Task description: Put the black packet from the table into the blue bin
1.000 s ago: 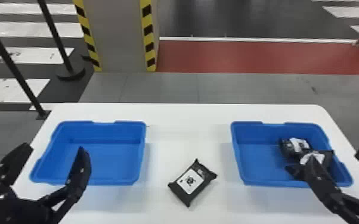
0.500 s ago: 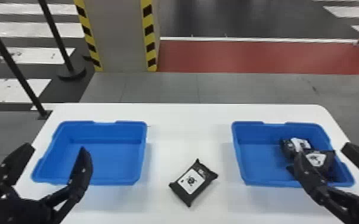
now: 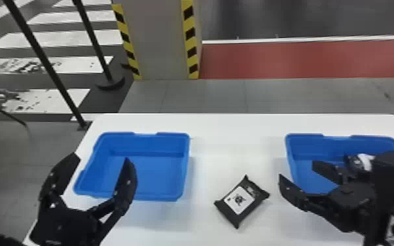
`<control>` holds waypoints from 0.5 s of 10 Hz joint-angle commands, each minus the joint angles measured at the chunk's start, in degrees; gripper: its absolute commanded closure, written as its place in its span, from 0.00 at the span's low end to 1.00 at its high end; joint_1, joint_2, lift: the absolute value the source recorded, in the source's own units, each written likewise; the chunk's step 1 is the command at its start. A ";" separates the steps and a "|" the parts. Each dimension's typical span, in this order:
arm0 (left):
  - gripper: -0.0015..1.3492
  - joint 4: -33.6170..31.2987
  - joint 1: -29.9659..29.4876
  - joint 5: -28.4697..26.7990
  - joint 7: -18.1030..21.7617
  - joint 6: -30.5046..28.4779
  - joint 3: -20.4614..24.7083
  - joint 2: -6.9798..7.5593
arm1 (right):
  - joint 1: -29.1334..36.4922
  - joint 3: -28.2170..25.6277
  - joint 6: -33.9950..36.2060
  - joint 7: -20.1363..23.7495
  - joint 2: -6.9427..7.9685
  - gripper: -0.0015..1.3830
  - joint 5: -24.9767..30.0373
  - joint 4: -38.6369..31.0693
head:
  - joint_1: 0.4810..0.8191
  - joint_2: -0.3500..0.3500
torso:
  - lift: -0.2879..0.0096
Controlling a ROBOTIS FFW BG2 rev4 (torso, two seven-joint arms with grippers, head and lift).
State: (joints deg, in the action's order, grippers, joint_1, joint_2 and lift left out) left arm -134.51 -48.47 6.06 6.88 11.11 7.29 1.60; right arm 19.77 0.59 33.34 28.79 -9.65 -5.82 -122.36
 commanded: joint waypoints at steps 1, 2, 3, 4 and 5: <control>0.08 0.00 0.38 0.00 -0.02 -0.14 -0.21 -0.01 | -9.65 5.69 2.65 2.59 -1.78 0.12 1.14 10.07 | 0.63 0.74 | 0.60; 0.08 0.00 0.38 0.00 -0.02 -0.56 -0.21 -0.01 | -14.29 8.78 2.65 4.43 -2.31 0.12 2.39 15.56 | 0.63 0.78 | 0.60; 0.08 0.00 0.38 0.00 0.07 -0.56 -0.21 -0.01 | -18.22 11.86 2.65 5.84 -2.66 0.11 2.62 20.90 | 0.63 0.81 | 0.60; 0.08 0.00 0.38 -0.12 -0.02 -0.56 -0.21 -0.01 | -20.76 14.72 3.36 6.45 -2.74 0.11 2.74 24.70 | 0.63 0.82 | 0.60; 0.08 0.00 0.38 -0.12 0.07 -0.56 -0.21 -0.01 | -22.72 16.89 4.34 6.63 -2.74 0.11 3.08 27.23 | 0.63 0.85 | 0.60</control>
State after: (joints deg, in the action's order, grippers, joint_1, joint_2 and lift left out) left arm -134.51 -48.09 5.97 6.89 10.55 7.08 1.55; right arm -1.59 16.02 37.12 35.45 -12.38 -2.97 -96.97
